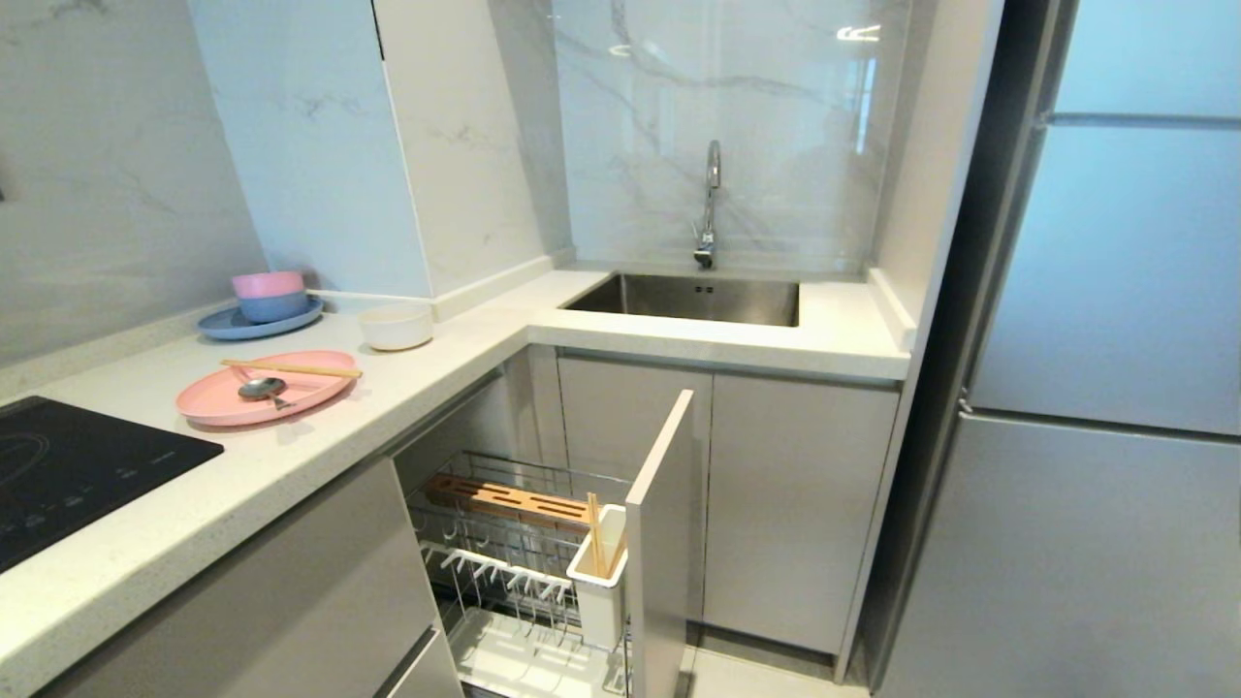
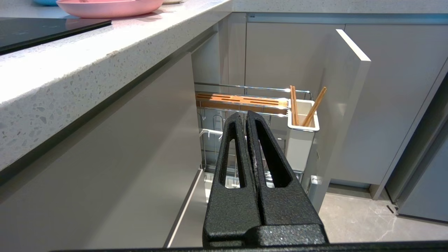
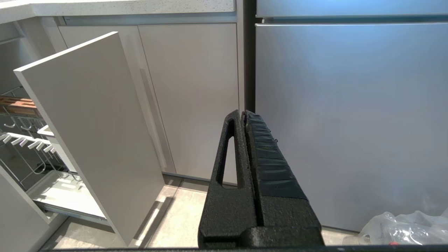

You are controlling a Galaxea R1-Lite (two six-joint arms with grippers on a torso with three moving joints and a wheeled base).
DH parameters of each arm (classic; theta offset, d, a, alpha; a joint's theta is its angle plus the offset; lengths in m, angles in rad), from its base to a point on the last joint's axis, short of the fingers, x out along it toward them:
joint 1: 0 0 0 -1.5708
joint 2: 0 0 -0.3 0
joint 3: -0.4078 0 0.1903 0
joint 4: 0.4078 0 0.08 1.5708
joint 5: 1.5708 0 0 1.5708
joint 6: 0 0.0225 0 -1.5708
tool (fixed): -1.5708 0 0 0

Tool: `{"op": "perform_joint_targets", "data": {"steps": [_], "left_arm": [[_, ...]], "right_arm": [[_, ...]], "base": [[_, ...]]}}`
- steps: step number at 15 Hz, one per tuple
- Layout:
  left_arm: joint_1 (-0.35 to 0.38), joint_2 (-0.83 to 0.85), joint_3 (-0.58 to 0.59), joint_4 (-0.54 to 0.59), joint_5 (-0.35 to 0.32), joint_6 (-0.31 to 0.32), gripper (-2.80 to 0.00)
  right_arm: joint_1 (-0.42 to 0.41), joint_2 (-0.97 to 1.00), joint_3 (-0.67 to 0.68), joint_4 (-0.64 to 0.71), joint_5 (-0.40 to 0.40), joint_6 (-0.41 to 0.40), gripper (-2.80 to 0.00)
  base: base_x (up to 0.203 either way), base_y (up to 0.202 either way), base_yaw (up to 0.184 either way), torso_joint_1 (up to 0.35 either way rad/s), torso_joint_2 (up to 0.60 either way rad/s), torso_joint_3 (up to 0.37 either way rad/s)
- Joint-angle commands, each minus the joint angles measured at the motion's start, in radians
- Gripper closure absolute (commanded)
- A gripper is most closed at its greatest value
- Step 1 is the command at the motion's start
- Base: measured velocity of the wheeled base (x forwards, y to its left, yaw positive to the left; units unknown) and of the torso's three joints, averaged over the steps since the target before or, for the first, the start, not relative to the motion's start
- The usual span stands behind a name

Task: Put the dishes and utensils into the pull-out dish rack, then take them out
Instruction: Pick up the bowl and place it in the cupboard

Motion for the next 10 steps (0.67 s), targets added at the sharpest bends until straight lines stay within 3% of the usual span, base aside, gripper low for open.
{"op": "perform_joint_targets", "data": {"steps": [1, 10], "left_arm": [[0.000, 0.002, 0.000, 0.000, 0.000, -0.001, 0.00], [0.001, 0.001, 0.000, 0.000, 0.001, 0.001, 0.00]], "right_arm": [[0.000, 0.000, 0.002, 0.000, 0.000, 0.000, 0.00], [0.000, 0.000, 0.002, 0.000, 0.000, 0.000, 0.00]], "base": [[0.000, 0.000, 0.000, 0.000, 0.00, 0.000], [0.000, 0.000, 0.000, 0.003, 0.00, -0.162]]}}
